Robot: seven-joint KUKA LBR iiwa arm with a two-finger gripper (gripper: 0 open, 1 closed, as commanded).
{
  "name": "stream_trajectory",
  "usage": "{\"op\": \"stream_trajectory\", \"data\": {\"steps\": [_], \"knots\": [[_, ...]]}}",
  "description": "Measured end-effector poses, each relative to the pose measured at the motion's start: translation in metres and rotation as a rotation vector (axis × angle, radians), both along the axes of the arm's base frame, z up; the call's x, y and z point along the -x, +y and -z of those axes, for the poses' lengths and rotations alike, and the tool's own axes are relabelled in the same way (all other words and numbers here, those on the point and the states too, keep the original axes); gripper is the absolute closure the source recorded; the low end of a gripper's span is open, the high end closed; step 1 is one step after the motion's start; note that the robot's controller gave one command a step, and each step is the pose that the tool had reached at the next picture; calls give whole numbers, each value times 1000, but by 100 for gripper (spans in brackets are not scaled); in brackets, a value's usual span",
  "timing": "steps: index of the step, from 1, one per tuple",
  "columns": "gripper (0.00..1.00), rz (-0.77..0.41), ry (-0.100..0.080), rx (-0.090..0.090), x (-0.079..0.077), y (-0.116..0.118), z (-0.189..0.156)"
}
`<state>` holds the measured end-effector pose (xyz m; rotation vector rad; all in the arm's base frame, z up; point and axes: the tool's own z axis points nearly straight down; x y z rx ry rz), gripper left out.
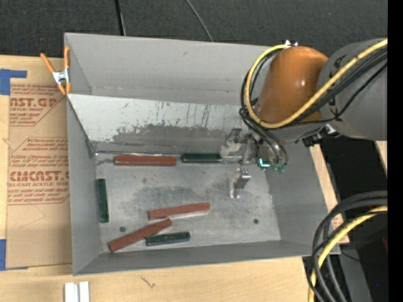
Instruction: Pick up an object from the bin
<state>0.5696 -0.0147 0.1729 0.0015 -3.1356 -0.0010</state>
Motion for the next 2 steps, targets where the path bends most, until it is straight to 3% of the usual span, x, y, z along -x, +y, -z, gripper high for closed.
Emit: {"op": "stream_trajectory", "data": {"steps": [1, 2], "knots": [[0, 0, -8, 0, -2, 0, -4], [0, -51, -14, 1, 18, 11, 48]]}}
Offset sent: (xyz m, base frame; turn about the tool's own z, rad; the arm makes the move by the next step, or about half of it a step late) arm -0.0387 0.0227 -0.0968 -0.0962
